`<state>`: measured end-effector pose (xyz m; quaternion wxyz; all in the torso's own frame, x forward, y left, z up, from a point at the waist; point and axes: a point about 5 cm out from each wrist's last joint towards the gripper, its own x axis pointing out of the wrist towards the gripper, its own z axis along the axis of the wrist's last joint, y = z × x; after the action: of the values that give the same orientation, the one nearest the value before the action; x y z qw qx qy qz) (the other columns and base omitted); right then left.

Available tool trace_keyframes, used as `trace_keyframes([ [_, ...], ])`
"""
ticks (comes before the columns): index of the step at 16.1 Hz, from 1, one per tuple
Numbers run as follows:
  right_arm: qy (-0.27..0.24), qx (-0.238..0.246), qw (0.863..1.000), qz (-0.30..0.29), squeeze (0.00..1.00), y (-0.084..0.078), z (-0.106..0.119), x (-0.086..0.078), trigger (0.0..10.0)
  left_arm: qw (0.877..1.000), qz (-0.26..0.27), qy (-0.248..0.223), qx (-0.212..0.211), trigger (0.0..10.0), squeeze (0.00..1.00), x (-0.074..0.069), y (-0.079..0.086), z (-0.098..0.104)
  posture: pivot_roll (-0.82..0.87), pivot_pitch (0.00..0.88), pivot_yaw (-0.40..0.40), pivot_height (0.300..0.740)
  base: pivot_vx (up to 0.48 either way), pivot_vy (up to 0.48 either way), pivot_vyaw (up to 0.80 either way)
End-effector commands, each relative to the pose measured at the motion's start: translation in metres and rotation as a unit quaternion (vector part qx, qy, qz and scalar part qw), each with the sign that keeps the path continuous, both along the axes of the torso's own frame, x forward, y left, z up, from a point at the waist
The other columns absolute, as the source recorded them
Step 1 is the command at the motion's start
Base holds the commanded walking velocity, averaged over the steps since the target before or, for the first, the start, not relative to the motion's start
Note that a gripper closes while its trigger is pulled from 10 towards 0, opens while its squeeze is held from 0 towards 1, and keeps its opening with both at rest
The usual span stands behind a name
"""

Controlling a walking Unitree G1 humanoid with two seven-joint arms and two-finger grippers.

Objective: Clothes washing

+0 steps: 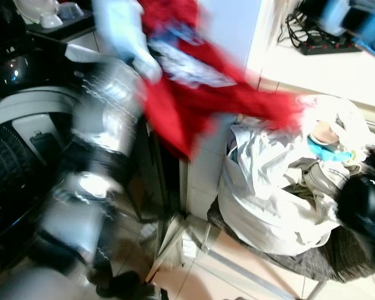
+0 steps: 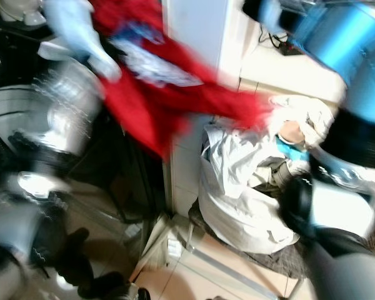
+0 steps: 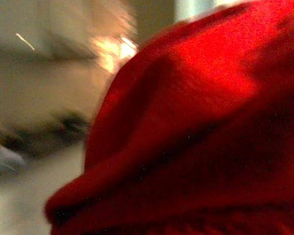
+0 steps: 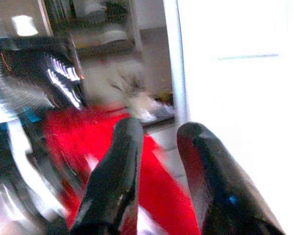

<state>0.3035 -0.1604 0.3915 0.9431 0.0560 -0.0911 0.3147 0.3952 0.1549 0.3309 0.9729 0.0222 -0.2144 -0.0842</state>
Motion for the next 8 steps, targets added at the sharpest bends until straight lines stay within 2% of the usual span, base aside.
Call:
trace_keyframes([
  [1, -0.013, -0.042, 0.999, 0.013, 0.0, 0.009, -0.005, -0.004, 10.0, 0.997, 0.035, -0.057, 0.027, 0.0, 0.0, -0.004, 0.009, 0.03, -0.04, 0.0, 0.026, 0.74, 0.0, 0.0, 0.0],
  [2, -0.001, -0.093, 0.996, 0.002, 0.0, 0.009, -0.023, -0.006, 10.0, 0.982, 0.121, -0.092, 0.116, 0.0, 0.0, -0.005, 0.031, 0.059, -0.04, 0.0, 0.033, 0.74, 0.0, 0.0, 0.0],
  [3, 0.007, -0.121, 0.993, -0.001, 0.0, 0.013, -0.038, -0.008, 10.0, 0.954, 0.2, -0.114, 0.191, 0.0, 0.0, -0.008, 0.046, 0.079, -0.04, 0.0, 0.037, 0.74, 0.0, 0.0, 0.0],
  [4, 0.007, -0.121, 0.993, -0.001, 0.0, 0.013, -0.038, -0.008, 10.0, 0.954, 0.2, -0.114, 0.191, 0.0, 0.0, -0.008, 0.046, 0.079, -0.04, 0.0, 0.037, 0.74, 0.0, 0.0, 0.0],
  [5, 0.008, -0.138, 0.99, 0.005, 0.0, 0.024, -0.053, -0.01, 10.0, 0.915, 0.282, -0.135, 0.255, 0.0, 0.0, -0.01, 0.06, 0.094, -0.04, 0.0, 0.038, 0.74, 0.0, 0.0, 0.0],
  [6, 0.007, -0.145, 0.989, 0.014, 0.0, 0.034, -0.064, -0.011, 10.0, 0.899, 0.313, -0.127, 0.28, 0.0, 0.0, -0.006, 0.067, 0.091, -0.04, 0.0, 0.039, 0.74, 0.0, 0.0, 0.0],
  [7, 0.009, -0.147, 0.989, 0.022, 0.0, 0.04, -0.07, -0.012, 10.0, 0.913, 0.302, -0.083, 0.262, 0.0, 0.0, 0.002, 0.071, 0.075, -0.04, 0.0, 0.038, 0.74, 0.0, 0.0, 0.0],
  [8, 0.032, -0.133, 0.99, 0.038, 0.0, 0.052, -0.082, -0.013, 10.0, 0.942, 0.27, 0.039, 0.193, 10.0, 0.0, 0.017, 0.077, 0.026, -0.04, 0.0, 0.037, 0.74, 0.0, 0.0, 0.0],
])
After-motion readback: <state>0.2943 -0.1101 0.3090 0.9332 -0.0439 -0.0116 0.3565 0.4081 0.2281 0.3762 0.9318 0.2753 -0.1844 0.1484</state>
